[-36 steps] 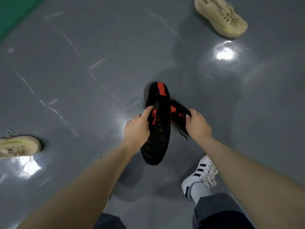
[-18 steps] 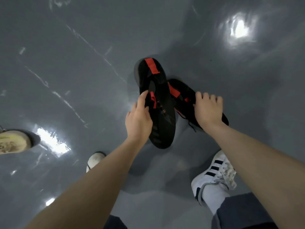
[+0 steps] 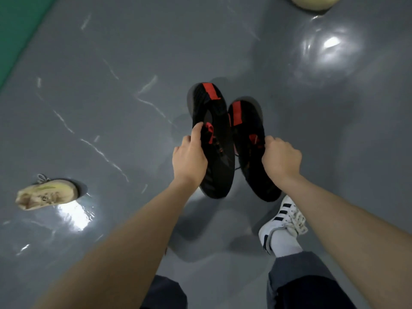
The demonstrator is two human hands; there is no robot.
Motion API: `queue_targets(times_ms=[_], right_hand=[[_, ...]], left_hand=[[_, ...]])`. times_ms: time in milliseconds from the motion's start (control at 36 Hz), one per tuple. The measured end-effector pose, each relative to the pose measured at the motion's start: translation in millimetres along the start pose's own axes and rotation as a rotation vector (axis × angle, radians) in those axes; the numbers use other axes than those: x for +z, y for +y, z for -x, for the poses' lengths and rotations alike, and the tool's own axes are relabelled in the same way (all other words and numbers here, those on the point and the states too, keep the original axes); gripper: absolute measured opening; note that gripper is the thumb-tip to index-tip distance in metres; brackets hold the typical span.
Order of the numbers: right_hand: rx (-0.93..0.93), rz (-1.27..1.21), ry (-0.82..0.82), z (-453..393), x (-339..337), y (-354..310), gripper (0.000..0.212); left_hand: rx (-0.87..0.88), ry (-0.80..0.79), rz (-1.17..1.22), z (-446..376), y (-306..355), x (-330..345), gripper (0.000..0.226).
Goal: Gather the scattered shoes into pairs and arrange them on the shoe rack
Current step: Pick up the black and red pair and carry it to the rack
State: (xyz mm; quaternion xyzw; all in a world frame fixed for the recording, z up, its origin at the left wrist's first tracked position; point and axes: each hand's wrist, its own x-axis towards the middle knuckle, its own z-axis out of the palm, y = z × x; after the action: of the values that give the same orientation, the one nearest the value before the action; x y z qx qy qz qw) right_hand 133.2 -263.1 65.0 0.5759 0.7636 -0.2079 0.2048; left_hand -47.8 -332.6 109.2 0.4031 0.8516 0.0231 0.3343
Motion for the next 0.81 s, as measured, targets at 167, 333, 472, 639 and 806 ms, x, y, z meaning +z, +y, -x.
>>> queue_targets(times_ms=[167,333,472,639,806], right_hand=[[0.160,-0.196,0.039,42,-58,-10,0.017],[0.217,-0.301,0.071,85,-122,-19,0.020],[0.240,-0.375,0.143,116,-171,-35,0.018],[0.302,-0.408,0.227,159,-223,-65,0.016],[0.392,-0.538,0.306,221,-257,-103,0.018]], left_hand=[[0.080,-0.005,-0.013,30,19,-52,0.058],[0.150,-0.014,-0.043,61,31,-112,0.056],[0.261,0.012,-0.087,80,40,-167,0.054],[0.402,0.073,-0.101,100,42,-231,0.052],[0.522,0.063,-0.120,131,34,-285,0.049]])
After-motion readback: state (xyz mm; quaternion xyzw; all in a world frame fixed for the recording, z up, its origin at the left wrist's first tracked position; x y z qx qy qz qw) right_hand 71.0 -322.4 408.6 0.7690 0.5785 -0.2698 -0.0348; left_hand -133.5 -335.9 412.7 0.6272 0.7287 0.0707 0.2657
